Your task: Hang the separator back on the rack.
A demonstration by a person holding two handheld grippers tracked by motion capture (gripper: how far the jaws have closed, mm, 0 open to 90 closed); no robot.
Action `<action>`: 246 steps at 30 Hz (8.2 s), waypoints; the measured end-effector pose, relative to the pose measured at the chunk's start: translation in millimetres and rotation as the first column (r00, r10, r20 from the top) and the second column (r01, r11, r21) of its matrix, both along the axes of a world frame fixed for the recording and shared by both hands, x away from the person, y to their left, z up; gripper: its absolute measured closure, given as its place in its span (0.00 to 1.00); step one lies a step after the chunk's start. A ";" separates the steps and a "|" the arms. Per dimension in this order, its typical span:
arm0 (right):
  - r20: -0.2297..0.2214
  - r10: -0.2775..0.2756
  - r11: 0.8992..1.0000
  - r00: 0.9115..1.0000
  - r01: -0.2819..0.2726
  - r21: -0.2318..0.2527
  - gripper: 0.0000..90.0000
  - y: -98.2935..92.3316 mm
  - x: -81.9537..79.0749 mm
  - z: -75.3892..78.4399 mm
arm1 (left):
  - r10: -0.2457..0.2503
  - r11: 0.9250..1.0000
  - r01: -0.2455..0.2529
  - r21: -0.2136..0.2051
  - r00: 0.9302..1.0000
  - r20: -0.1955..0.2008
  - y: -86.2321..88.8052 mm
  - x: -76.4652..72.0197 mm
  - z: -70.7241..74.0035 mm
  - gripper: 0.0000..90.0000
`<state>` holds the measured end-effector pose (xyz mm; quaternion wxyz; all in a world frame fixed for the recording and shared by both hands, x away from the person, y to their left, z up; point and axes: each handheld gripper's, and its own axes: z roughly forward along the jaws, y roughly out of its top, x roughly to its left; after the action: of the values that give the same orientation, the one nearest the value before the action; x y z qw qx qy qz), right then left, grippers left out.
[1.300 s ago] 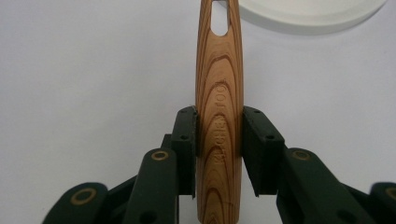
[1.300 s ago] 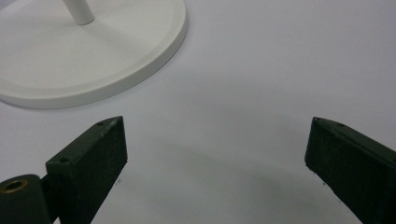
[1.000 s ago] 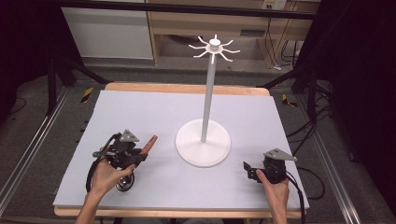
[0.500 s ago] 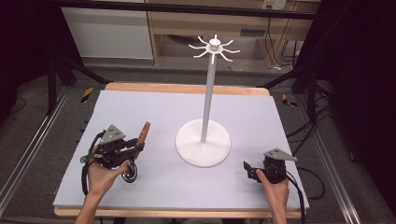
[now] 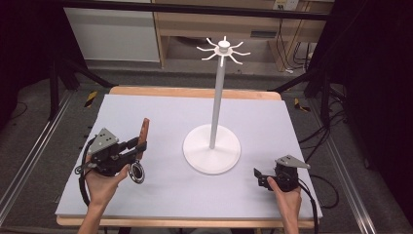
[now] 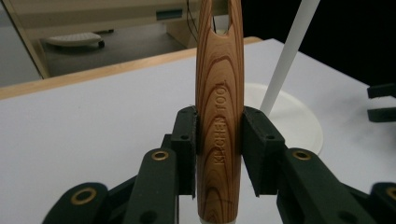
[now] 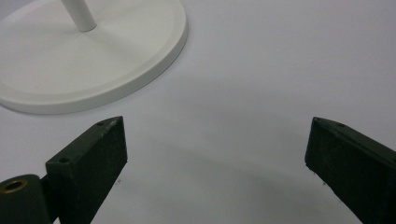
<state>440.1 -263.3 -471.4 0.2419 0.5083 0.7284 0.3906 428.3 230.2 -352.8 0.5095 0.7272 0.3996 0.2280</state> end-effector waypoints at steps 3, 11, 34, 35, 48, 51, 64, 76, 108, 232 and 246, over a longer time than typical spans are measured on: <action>0.002 0.007 1.000 1.000 -0.007 -0.002 0.07 0.7 0.6 -0.8 | 0.011 1.000 -0.010 -0.013 1.000 0.028 -0.1 -1.6 6.3 0.75; 0.015 0.006 1.000 1.000 -0.006 0.008 0.07 -1.7 -1.1 1.6 | -0.001 1.000 0.003 -0.028 0.997 0.080 -3.1 0.3 19.7 0.75; 0.015 -0.002 1.000 1.000 0.002 0.018 0.07 -1.7 -0.1 1.7 | -0.039 0.996 0.051 -0.076 0.987 0.158 -18.3 4.5 64.4 0.75; 0.014 -0.003 1.000 1.000 0.003 0.020 0.07 -1.8 -0.3 1.9 | -0.042 0.996 0.055 -0.074 0.986 0.160 -19.5 4.9 66.1 0.75; 0.024 0.000 1.000 1.000 0.000 0.018 0.07 -2.8 0.0 2.1 | -0.076 0.995 0.088 -0.054 0.978 0.195 -38.9 5.8 88.2 0.75; 0.025 -0.001 1.000 1.000 0.001 0.016 0.07 -2.8 0.1 2.0 | -0.081 0.994 0.094 -0.056 0.976 0.201 -43.5 6.1 92.7 0.75; 0.021 -0.006 1.000 1.000 0.005 0.024 0.06 -3.1 0.3 2.4 | -0.099 0.992 0.114 -0.059 0.971 0.217 -54.1 6.5 101.3 0.75; 0.025 -0.005 1.000 1.000 0.004 0.027 0.06 -3.2 0.5 2.3 | -0.108 0.990 0.125 -0.065 0.969 0.223 -62.3 7.5 107.8 0.75; 0.021 -0.005 0.999 1.000 0.004 0.039 0.06 -4.4 0.6 2.7 | -0.147 0.981 0.173 -0.089 0.958 0.246 -89.6 14.4 130.6 0.75; 0.019 -0.012 0.999 1.000 0.011 0.047 0.06 -9.0 1.3 1.0 | -0.167 0.984 0.175 -0.018 0.963 0.210 -103.5 40.3 106.5 0.58; 0.013 -0.017 0.999 1.000 0.016 0.045 0.06 -8.9 1.2 -0.6 | -0.142 0.990 0.140 0.023 0.976 0.165 -69.6 21.7 57.5 0.52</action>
<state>441.3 -272.2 -472.0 0.2385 0.5171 0.7135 0.4082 450.0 160.6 -295.3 0.5519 0.7349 0.3018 0.2533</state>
